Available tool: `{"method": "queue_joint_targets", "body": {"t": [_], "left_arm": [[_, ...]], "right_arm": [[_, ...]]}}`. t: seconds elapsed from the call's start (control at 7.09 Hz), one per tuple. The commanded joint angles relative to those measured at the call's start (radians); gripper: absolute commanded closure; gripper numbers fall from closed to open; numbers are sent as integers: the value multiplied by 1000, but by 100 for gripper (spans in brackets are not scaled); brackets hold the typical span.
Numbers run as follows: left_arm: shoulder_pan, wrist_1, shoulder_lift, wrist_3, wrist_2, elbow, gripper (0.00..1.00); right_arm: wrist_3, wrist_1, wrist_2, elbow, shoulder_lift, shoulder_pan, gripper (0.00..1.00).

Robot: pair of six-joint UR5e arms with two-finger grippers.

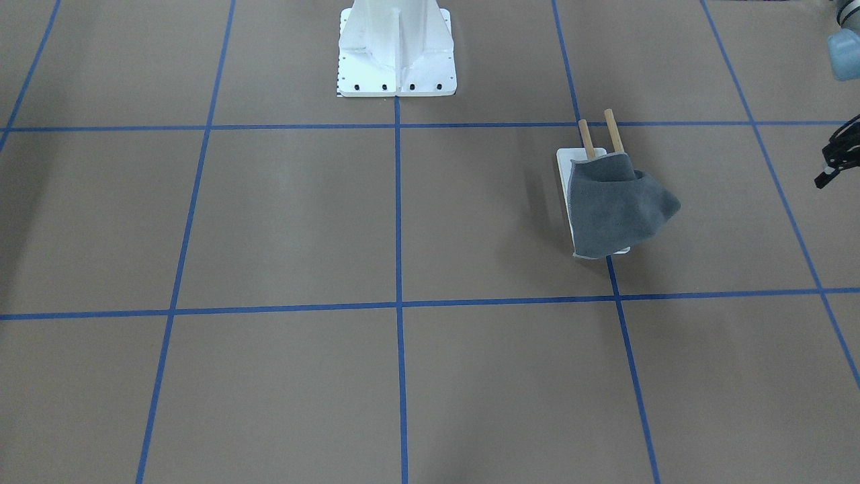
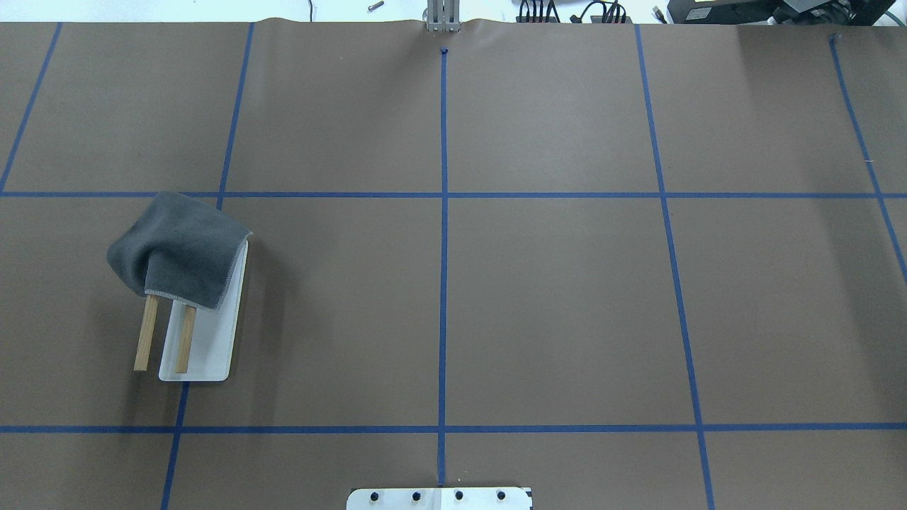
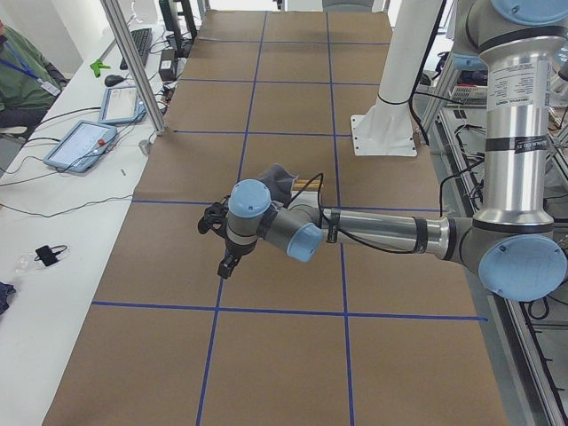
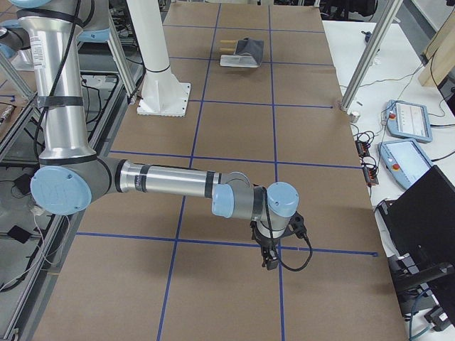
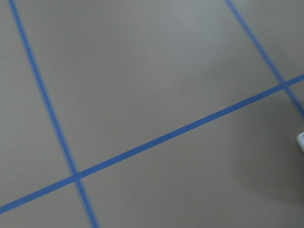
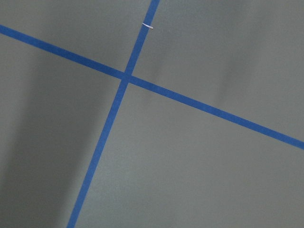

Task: Hang towel on rack

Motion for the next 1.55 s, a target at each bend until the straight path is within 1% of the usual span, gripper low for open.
{"method": "queue_joint_targets", "body": {"t": [0.0,0.14,0.28,0.42,0.56,0.71,0.85,0.99,1.13,1.41], "left_arm": [[-47,135,48,142,115,25,0],[-50,123,55,149,111,85,0],[-52,119,55,143,116,85,0],[-55,227,35,145,113,76,0],[-58,307,35,152,111,29,0],[-68,312,52,151,111,9,0],[-70,320,49,140,94,19,0],[-87,382,28,107,24,19,0],[-97,419,12,18,-13,9,0],[-98,415,11,11,-15,1,0]], "right_arm": [[1,0,1,-6,5,1,0],[1,0,1,-7,6,1,0],[1,0,1,-7,8,1,0],[1,0,1,-7,9,1,0],[0,0,-1,-7,9,1,0],[-1,2,1,-6,9,1,0],[-1,2,2,-3,9,1,0],[1,2,2,2,9,1,0],[1,2,2,2,9,1,0],[1,2,4,8,11,1,0]]}}
